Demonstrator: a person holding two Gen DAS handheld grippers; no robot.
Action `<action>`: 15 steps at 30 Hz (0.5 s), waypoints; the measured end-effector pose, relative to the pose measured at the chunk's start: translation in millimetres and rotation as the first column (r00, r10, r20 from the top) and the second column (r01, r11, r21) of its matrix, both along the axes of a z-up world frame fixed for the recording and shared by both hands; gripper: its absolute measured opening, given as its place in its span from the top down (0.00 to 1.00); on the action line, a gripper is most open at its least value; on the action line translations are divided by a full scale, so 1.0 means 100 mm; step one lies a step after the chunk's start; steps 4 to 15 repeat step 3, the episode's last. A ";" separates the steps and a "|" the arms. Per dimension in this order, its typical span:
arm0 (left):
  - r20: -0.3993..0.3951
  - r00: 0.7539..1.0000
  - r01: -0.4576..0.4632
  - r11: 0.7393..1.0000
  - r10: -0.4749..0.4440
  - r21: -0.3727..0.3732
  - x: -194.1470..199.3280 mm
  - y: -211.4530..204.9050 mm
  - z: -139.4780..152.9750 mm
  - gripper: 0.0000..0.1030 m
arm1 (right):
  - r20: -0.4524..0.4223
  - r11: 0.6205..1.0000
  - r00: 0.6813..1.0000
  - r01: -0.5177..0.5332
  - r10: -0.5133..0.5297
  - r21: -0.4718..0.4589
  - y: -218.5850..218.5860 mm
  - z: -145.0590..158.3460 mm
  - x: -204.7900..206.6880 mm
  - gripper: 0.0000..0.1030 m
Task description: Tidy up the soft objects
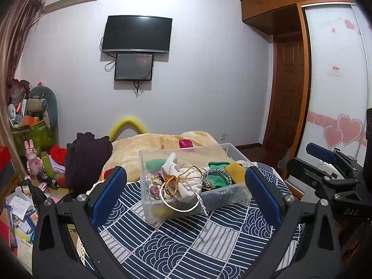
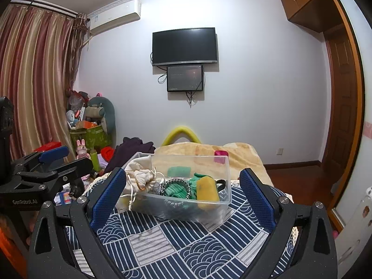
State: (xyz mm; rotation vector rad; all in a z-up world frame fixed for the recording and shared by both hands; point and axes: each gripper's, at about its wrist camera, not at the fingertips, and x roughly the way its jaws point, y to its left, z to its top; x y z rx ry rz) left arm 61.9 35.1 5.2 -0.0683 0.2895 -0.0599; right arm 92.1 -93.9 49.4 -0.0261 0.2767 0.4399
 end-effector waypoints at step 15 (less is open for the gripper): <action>-0.004 1.000 -0.001 1.000 0.001 0.001 0.00 -0.01 0.00 0.00 | -0.004 1.000 1.000 0.002 -0.002 0.001 0.00 0.00 0.00 0.05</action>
